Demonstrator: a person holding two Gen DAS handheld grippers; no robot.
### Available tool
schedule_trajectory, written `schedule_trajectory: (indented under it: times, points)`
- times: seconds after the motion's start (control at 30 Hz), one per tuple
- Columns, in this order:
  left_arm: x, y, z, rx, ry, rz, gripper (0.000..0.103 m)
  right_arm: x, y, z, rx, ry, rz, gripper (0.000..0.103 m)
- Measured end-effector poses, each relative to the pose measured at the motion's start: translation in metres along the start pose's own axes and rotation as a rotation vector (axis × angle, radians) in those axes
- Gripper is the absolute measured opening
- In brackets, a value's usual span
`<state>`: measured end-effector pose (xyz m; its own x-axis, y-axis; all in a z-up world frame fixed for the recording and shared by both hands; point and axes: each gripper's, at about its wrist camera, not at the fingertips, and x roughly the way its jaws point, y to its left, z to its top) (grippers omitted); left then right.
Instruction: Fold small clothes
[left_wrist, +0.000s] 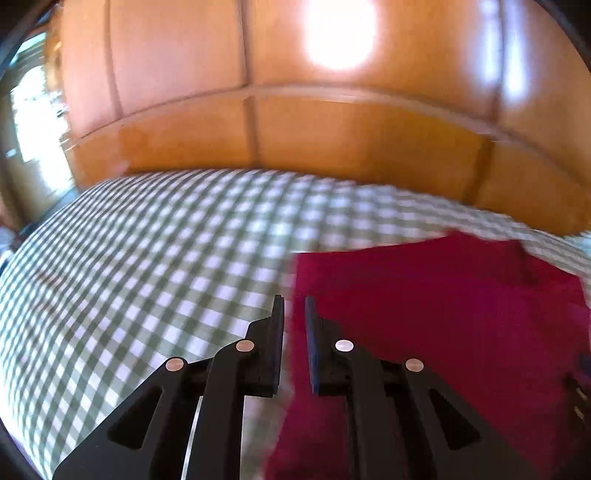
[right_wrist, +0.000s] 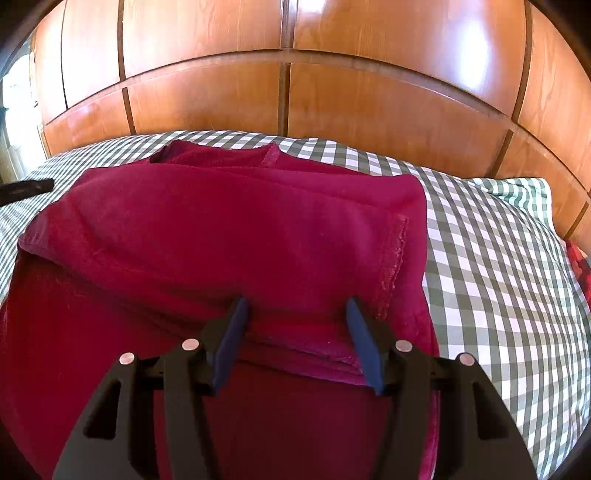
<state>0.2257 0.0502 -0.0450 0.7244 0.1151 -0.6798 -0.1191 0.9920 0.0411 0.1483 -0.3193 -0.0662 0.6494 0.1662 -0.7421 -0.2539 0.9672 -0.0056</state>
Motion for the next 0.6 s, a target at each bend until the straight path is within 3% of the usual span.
schedule_trajectory:
  times: [0.1,0.2,0.47,0.6]
  points:
    - [-0.016,-0.027,-0.019,0.125,0.012,-0.075,0.009,0.000,-0.001,0.000,0.002,-0.001,0.004,0.056]
    - [0.004,-0.039,-0.048,0.210,0.123,-0.027,0.009,-0.001,-0.003,0.000,0.011,-0.002,0.017,0.056]
    - [0.004,-0.038,-0.060,0.204,0.085,0.006,0.009,0.001,-0.006,-0.001,0.030,-0.001,0.038,0.056]
    - [-0.026,-0.032,-0.056,0.134,0.069,0.008,0.009,0.000,-0.004,-0.001,0.024,-0.001,0.030,0.057]
